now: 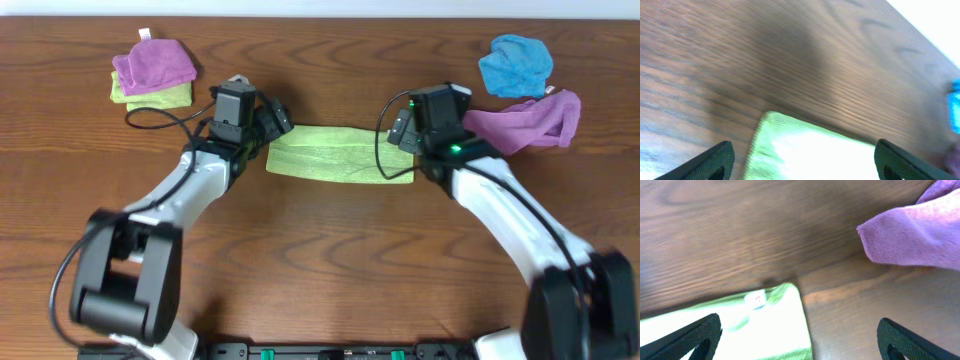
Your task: Fold the cloth
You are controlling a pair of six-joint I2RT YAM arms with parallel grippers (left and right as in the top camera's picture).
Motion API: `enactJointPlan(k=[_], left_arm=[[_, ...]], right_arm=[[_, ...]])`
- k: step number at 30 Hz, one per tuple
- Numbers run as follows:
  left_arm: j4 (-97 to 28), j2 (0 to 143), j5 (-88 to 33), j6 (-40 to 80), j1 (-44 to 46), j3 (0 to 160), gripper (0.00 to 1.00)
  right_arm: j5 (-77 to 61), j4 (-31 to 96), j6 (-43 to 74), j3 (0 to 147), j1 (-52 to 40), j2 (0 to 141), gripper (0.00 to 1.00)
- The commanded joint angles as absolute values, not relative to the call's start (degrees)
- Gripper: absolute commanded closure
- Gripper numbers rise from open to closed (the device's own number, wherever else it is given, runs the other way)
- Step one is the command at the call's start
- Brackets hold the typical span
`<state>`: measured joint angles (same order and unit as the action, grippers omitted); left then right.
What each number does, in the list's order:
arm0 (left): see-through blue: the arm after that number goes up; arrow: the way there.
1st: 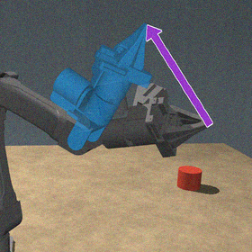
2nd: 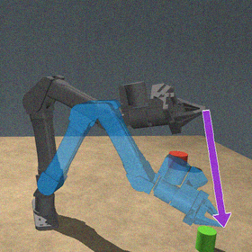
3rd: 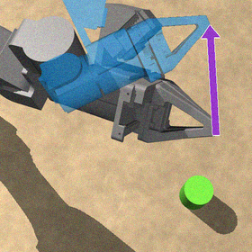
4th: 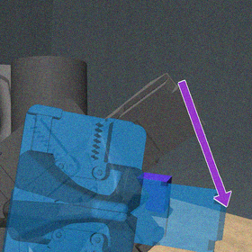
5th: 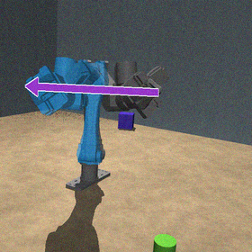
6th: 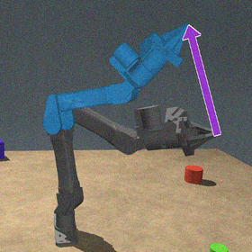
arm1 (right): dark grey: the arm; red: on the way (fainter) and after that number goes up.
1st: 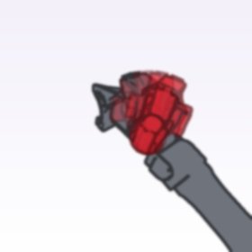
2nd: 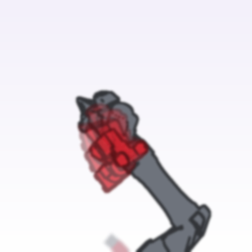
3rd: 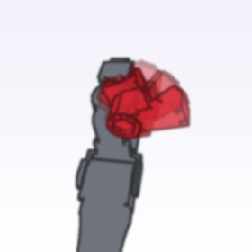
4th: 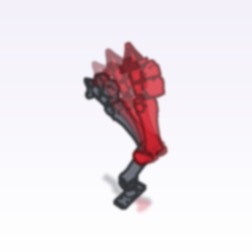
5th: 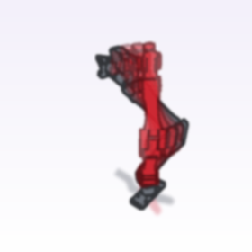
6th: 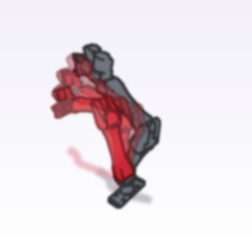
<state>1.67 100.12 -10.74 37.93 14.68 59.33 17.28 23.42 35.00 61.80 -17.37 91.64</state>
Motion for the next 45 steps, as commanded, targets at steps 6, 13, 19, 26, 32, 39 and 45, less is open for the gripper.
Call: enactJointPlan(k=[6,13,19,26,32,39,45], left_arm=[[-0.6,97.4,-23.5,46.0,14.8,60.3,0.91],[-0.1,99.8,-21.7,48.1,16.0,60.3,0.94],[2.0,105.8,-21.5,50.0,17.0,60.3,0.94],[3.5,110.4,-21.8,50.0,17.0,60.3,0.94],[3.4,112.8,-21.6,49.8,17.0,60.3,0.94],[3.2,113.4,-20.2,49.7,17.0,60.3,0.94],[2.9,113.4,-20.2,49.7,17.0,60.3,0.94]], right_arm=[[8.0,34.2,45.1,62.0,-17.1,84.3,0.01],[5.3,41.2,49.3,62.0,-16.4,84.3,0.01],[2.4,41.0,49.3,62.0,-16.0,85.5,0.01],[-0.8,38.3,52.1,61.6,-15.2,90.2,0.01],[-3.6,35.5,54.5,61.6,-15.0,94.0,0.01],[-4.1,35.1,56.0,61.6,-15.0,96.4,0.01],[-4.1,33.6,56.6,61.6,-15.0,98.6,0.01]])
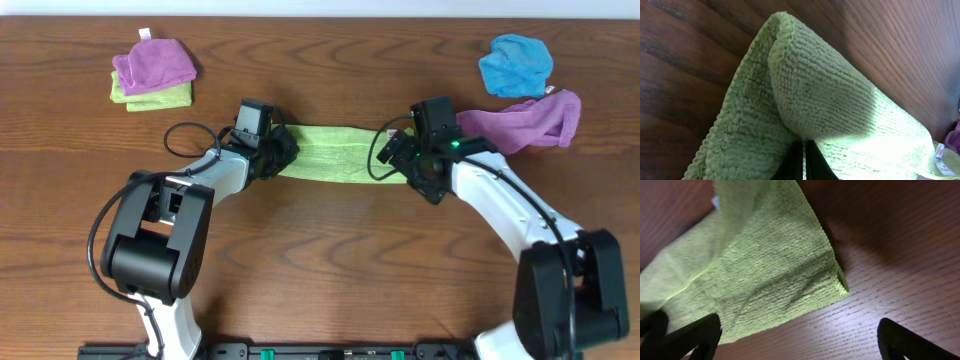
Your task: Fold the cloth
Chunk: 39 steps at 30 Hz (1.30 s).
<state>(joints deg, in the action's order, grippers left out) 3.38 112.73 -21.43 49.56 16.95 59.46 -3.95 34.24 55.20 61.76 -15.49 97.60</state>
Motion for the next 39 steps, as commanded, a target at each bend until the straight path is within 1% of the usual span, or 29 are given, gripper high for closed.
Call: enactJointPlan(k=[1,9,26,32,39], left_arm=[[2.8,113.4,-20.2,49.7,17.0,60.3,0.94],[2.8,113.4,-20.2,49.7,17.0,60.3,0.94],[1.6,113.4,-20.4,49.7,16.9,60.3,0.94],[1.5,113.4,-20.4,49.7,16.9,60.3,0.94],[1.5,113.4,-20.4,49.7,16.9,60.3,0.94]], right_arm=[[-4.1,33.2,56.6,61.6,-15.0,99.0,0.01],[-4.1,30.5,56.8,61.6,-15.0,102.0,0.06],[-3.9,27.2,57.4,61.6,-15.0,105.2,0.12],[-5.4,30.8,57.4,61.5,-15.0,105.2,0.13],[-3.6,31.6,56.9,61.5,-15.0,105.2,0.14]])
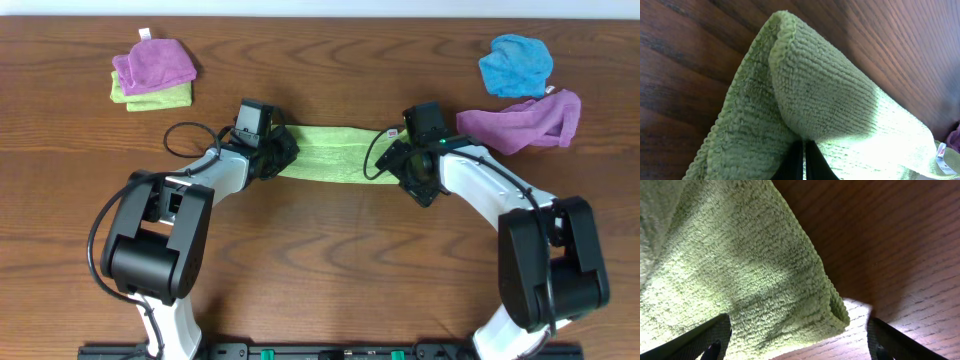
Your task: Fold the cloth
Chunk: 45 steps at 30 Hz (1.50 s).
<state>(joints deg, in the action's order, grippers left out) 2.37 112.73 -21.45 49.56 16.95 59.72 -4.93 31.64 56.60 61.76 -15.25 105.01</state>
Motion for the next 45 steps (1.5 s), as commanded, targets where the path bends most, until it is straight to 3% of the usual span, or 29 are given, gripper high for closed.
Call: enactJointPlan(k=[1,21,27,29,31,32,45], left_arm=[[1.5,113.4,-20.4,49.7,16.9,60.3,0.94],[1.5,113.4,-20.4,49.7,16.9,60.3,0.94],[1.5,113.4,-20.4,49.7,16.9,60.3,0.94],[1.5,113.4,-20.4,49.7,16.9,60.3,0.94],[1.5,113.4,-20.4,49.7,16.9,60.3,0.94],[1.4,113.4,-20.4,49.6,16.9,60.3,0.94],[-1.4,113.4,-19.1,46.7,16.5,60.3,0.94]], right_arm=[[-3.2,31.4,56.9,61.5,-15.0,105.2,0.14],[-3.3,26.8,57.0,61.5,-15.1,107.2,0.21],[-3.2,26.0,57.0,61.5,-15.1,107.5,0.39],[-3.3,26.2,56.9,61.5,-15.1,108.2,0.60],[-3.2,26.4,56.5,61.5,-15.1,108.7,0.93],[-3.0,26.3,56.2,61.5,-15.1,108.8,0.99],[-0.1,25.9,51.5,62.8,-17.0,97.6,0.99]])
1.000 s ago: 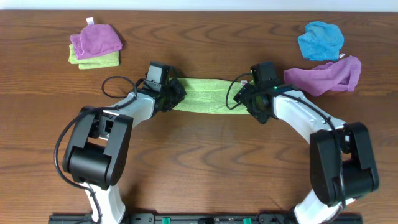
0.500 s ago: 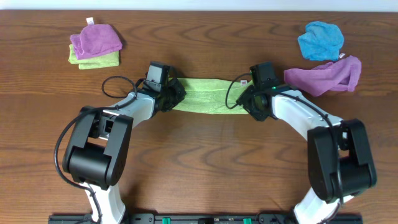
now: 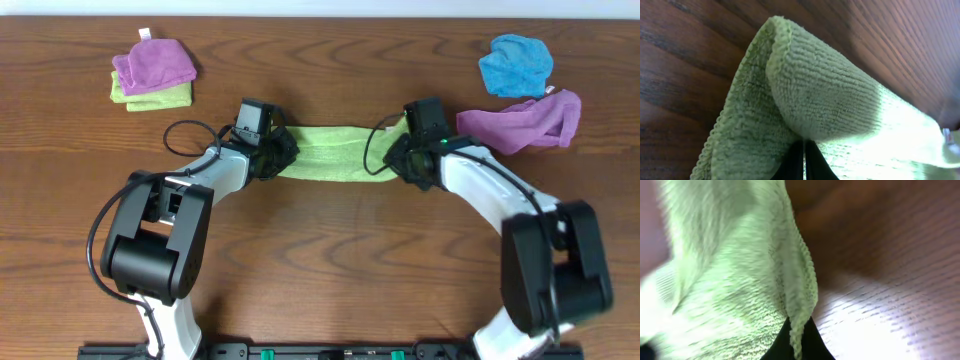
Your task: Fold the cloth
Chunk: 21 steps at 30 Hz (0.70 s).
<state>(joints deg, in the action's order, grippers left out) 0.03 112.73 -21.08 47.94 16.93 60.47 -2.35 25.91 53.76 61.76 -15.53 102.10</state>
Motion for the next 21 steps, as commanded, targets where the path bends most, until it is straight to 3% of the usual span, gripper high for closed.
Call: enactJointPlan(k=[1,12,21], left_arm=[[-1.4,113.4,-19.0,46.7,16.5,60.3,0.94],[-1.3,113.4,-19.1,46.7,16.5,60.3,0.94],[-1.3,113.4,-19.6,46.7,16.5,60.3,0.94]], right_arm=[[-0.1,25.7,51.1,63.0,-17.6,96.8,0.99],[-0.4,15.8,50.1,64.4,-28.3,95.0,0.99],[-4.4,8.6,50.6,64.8,-30.8,100.6,0.99]])
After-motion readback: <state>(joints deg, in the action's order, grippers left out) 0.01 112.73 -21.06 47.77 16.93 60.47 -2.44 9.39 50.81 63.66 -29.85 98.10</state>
